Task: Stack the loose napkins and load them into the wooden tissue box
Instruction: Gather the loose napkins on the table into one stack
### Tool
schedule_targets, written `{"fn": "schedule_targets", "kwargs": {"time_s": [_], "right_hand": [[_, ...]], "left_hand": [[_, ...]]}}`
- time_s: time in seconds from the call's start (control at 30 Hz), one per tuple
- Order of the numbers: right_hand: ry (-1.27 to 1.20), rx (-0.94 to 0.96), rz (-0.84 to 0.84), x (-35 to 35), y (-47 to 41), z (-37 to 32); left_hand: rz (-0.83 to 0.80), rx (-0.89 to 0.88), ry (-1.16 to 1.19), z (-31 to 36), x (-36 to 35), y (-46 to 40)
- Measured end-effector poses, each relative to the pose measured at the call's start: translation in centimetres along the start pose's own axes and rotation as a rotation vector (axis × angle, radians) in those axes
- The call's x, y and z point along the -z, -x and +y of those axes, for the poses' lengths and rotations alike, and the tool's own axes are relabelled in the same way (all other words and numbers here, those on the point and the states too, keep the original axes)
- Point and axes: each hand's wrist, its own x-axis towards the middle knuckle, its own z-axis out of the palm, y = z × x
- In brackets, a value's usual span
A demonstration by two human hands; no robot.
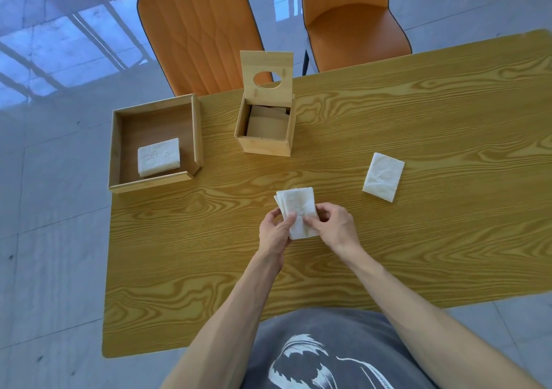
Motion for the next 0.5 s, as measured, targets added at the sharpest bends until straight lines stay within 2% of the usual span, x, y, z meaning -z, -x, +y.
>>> {"fn": "schedule_targets", "kwargs": {"time_s": [0.27, 0.5], "right_hand": [[0.102, 0.007, 0.088, 1.9, 0.2, 0.1], [0.168, -0.084, 0.385, 6.4, -1.7, 0.7]], "left_hand": [[-0.011, -0.011, -0.057, -0.1, -1.7, -0.3], [-0.02, -0.042, -0.095, 0.8, -3.2, -0.4]]}}
